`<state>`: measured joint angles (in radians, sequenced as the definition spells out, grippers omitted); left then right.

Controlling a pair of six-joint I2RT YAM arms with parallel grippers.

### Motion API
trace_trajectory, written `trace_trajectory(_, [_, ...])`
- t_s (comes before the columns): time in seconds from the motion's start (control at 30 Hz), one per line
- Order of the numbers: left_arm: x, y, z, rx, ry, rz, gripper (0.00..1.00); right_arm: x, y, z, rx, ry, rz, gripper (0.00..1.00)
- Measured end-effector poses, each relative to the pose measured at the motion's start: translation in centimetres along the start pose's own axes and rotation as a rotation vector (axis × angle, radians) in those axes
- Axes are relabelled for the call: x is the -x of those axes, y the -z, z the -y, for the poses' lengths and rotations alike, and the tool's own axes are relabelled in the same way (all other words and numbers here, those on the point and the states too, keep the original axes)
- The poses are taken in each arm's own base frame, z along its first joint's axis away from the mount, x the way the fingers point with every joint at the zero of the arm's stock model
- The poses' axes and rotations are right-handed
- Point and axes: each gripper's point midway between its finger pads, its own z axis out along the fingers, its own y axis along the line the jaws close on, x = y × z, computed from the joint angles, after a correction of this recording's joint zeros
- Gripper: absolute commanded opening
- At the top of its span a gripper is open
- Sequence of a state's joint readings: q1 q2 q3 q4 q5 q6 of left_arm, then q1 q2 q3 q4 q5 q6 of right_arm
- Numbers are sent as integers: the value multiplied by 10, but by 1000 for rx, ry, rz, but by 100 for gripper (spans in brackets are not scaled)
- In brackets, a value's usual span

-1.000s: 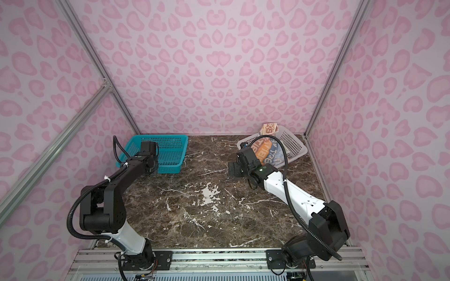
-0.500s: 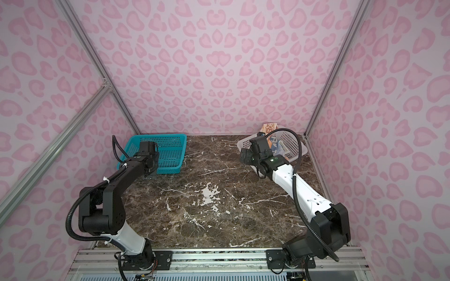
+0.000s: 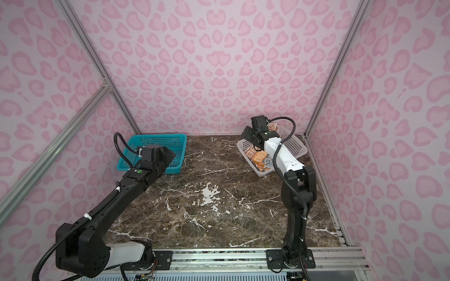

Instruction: Fold and stack the towels

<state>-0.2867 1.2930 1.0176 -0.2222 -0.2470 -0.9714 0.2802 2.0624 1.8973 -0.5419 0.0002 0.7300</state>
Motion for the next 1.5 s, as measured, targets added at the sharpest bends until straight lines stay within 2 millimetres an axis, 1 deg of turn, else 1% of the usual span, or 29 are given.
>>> trace_trajectory(0.03, [-8,3,13,-50,-54,-20,98,0,-11,-4,-7,-12,-13,99])
trace_trajectory(0.1, [-26,8,33,-124,-151,-55,98,2,-28,-12,-7,-16,-23,99])
trace_trajectory(0.2, [-62,16,57,-225,-304,-123,98,-3,-50,-15,-26,-30,-41,99])
trace_trajectory(0.23, [-75,16,64,-258,-349,-145,98,-4,-58,-16,-32,-29,-47,97])
trace_trajectory(0.27, [-88,15,67,-277,-391,-172,98,-5,-65,-17,-40,-30,-52,94])
trace_trajectory(0.37, [-118,9,67,-289,-488,-228,98,-6,-82,-17,-62,-40,-58,86])
trace_trajectory(0.5, [-151,8,74,-327,-585,-284,98,-15,-94,-7,-103,-33,-87,74])
trace_trajectory(0.57, [-162,8,77,-340,-616,-305,98,-20,-96,-1,-121,-30,-104,68])
trace_trajectory(0.63, [-165,8,82,-353,-631,-305,98,-23,-96,2,-133,-18,-116,64])
trace_trajectory(0.7, [-168,10,86,-367,-637,-303,98,-24,-97,5,-138,-10,-123,53])
trace_trajectory(0.77, [-170,11,87,-372,-639,-305,98,-26,-97,6,-133,-3,-123,48])
trace_trajectory(0.8, [-170,12,87,-373,-640,-307,98,-28,-93,8,-139,3,-124,43])
trace_trajectory(0.87, [-171,12,87,-375,-640,-306,98,-33,-85,14,-149,18,-139,37])
trace_trajectory(0.93, [-173,11,82,-365,-632,-313,98,-38,-75,21,-156,33,-147,28])
trace_trajectory(1.07, [-180,12,72,-349,-614,-332,98,-52,-52,38,-163,81,-167,21])
trace_trajectory(1.17, [-186,14,68,-345,-601,-345,98,-69,-28,56,-162,152,-185,19])
trace_trajectory(1.23, [-188,14,67,-341,-585,-350,98,-84,-10,69,-157,189,-194,19])
trace_trajectory(1.33, [-193,14,65,-336,-573,-360,98,-106,16,91,-157,229,-199,20])
trace_trajectory(1.4, [-198,13,64,-328,-572,-365,98,-115,33,107,-166,244,-195,23])
trace_trajectory(1.43, [-201,13,64,-329,-576,-372,98,-119,40,116,-174,251,-193,29])
trace_trajectory(1.5, [-206,14,64,-328,-577,-378,98,-131,56,134,-205,262,-227,45])
